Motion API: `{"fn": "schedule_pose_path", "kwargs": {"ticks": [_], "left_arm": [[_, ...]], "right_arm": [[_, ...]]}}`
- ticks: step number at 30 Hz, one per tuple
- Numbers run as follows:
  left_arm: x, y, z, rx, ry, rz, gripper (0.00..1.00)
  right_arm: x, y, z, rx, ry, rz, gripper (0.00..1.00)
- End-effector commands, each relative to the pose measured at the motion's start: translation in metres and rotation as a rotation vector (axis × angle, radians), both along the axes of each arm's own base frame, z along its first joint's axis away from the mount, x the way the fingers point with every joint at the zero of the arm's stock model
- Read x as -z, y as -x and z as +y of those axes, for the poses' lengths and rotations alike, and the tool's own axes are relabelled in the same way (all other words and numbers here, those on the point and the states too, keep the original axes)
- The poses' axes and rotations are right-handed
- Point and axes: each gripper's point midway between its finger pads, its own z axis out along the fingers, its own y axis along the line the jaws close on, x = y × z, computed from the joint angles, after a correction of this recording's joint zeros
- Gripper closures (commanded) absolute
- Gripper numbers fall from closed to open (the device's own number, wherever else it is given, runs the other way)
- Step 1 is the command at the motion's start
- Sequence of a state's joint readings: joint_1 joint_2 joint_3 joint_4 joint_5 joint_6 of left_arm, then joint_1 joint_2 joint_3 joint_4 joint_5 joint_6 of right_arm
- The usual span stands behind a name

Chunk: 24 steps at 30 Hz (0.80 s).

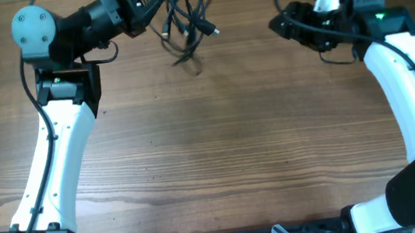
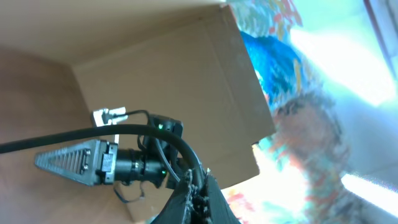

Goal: Untangle cables

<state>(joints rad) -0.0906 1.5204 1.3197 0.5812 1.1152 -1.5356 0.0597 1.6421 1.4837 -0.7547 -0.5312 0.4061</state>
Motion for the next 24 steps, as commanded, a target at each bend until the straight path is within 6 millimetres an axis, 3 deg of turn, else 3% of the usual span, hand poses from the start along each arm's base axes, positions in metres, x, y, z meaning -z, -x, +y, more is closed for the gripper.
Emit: {"fn": "schedule_pose_path", "kwargs": {"ticks": [1,4,8,12,16,19,21,24], "left_arm": [[0.004,-0.003,0.001,0.007,0.031,0.140,0.96],[0.014,-0.006,0.001,0.002,0.012,0.180,0.96],[0.032,0.006,-0.010,0.062,-0.098,0.041,0.96],[0.086,0.015,-0.020,0.096,-0.261,0.003,0.95],[0.177,0.013,-0.002,-0.037,-0.582,0.154,0.71],[0.238,0.020,0.026,-0.113,-0.897,0.238,0.38],[0.256,0.023,0.034,-0.127,-0.998,0.265,0.20],[0.275,0.025,0.040,-0.121,-1.077,0.306,0.18]], "right_arm": [[-0.020,0.009,0.037,-0.229,-0.005,-0.143,0.28],[-0.019,0.010,0.051,-0.248,0.026,-0.161,0.29],[-0.016,0.010,0.061,-0.210,0.047,-0.138,0.29],[-0.016,0.011,0.063,-0.216,0.047,-0.137,0.30],[-0.013,0.008,0.058,-0.186,0.068,-0.131,0.30],[-0.012,0.006,0.054,-0.165,0.084,-0.130,0.29],[-0.012,0.006,0.054,-0.164,0.085,-0.130,0.29],[-0.012,0.006,0.054,-0.165,0.085,-0.127,0.29]]}}
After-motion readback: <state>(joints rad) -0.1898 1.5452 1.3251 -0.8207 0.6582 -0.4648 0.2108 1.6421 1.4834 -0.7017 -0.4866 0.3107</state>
